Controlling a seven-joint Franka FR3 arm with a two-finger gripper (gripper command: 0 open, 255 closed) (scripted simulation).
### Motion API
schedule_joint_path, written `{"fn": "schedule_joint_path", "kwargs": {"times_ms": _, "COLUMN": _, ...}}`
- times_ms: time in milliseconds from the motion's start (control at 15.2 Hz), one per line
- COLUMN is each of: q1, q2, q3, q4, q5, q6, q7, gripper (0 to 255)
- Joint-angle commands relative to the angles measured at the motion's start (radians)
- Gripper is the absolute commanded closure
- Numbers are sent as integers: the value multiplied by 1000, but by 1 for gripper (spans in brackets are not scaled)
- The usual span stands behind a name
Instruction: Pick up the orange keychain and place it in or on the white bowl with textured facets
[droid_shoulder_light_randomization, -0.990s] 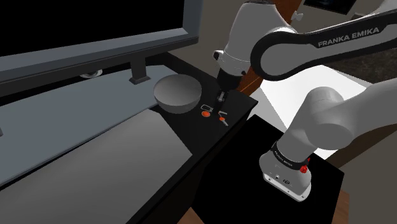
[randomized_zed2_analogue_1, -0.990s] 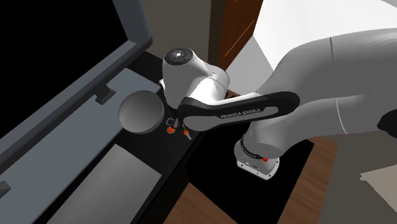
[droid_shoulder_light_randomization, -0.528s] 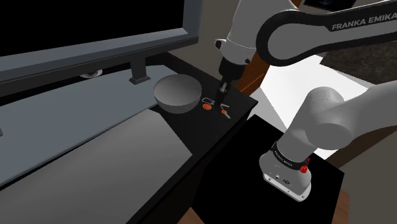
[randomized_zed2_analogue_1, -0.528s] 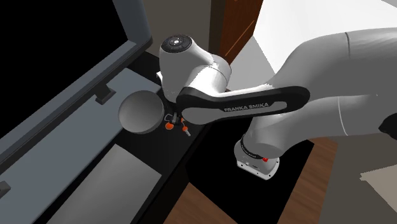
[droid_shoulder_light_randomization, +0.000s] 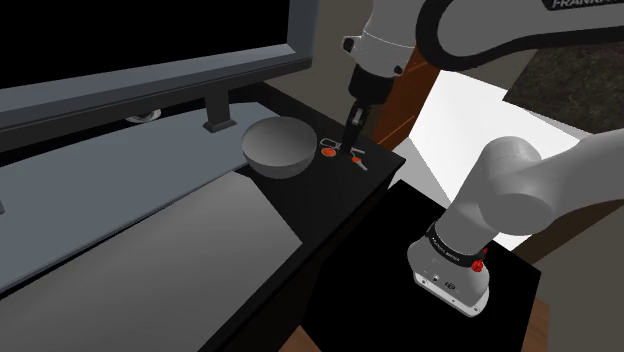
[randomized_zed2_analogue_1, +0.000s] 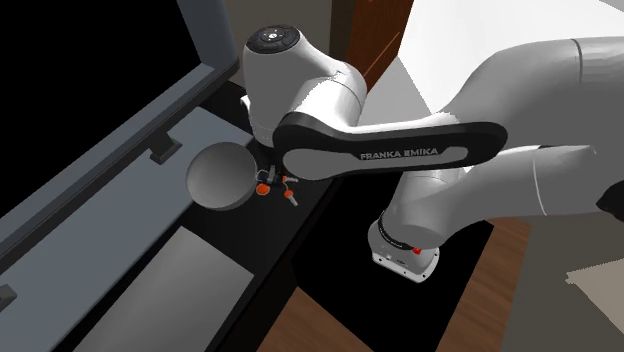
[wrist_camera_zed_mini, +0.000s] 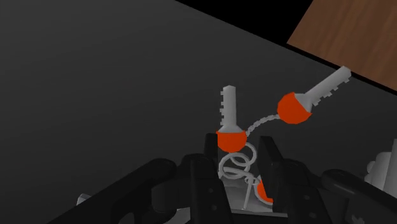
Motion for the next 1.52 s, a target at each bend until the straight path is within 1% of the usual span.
{"fn": "schedule_joint_path", "kwargs": {"times_ms": 0, "q1": 0, "q2": -8, "q3": -2, "q4": 24, "q5": -2, "q6": -31, "q7": 4, "gripper": 255}}
{"fn": "schedule_joint_path", "kwargs": {"times_ms": 330, "q1": -4, "q2": -11, "q3": -10, "q4": 87, "q5": -11, "q6": -99, "q7": 8, "gripper": 255}}
{"fn": "schedule_joint_path", "kwargs": {"times_ms": 726, "q1": -44, "q2": 254, "q3": -10, "q4": 273, "q5": -41, "q6": -19, "q7": -10, "gripper": 255}}
{"fn": "schedule_joint_path", "kwargs": {"times_ms": 1122, "q1": -72, "q2": 501, "q3": -7, "q4": 494, "q5": -78, "q6": 5, "q7": -11, "gripper": 255}}
{"fn": "schedule_joint_path", "kwargs": {"times_ms": 1188, "q1": -72, "q2": 507, "q3": -7, "q4": 500, "q5": -79, "q6": 5, "q7": -11, "gripper": 255}}
{"fn": "schedule_joint_path", "kwargs": {"times_ms": 1452, "q1": -71, "q2": 516, "q3": -5, "q4": 454, "q5": -77, "q6": 59, "q7": -13, "gripper": 255}}
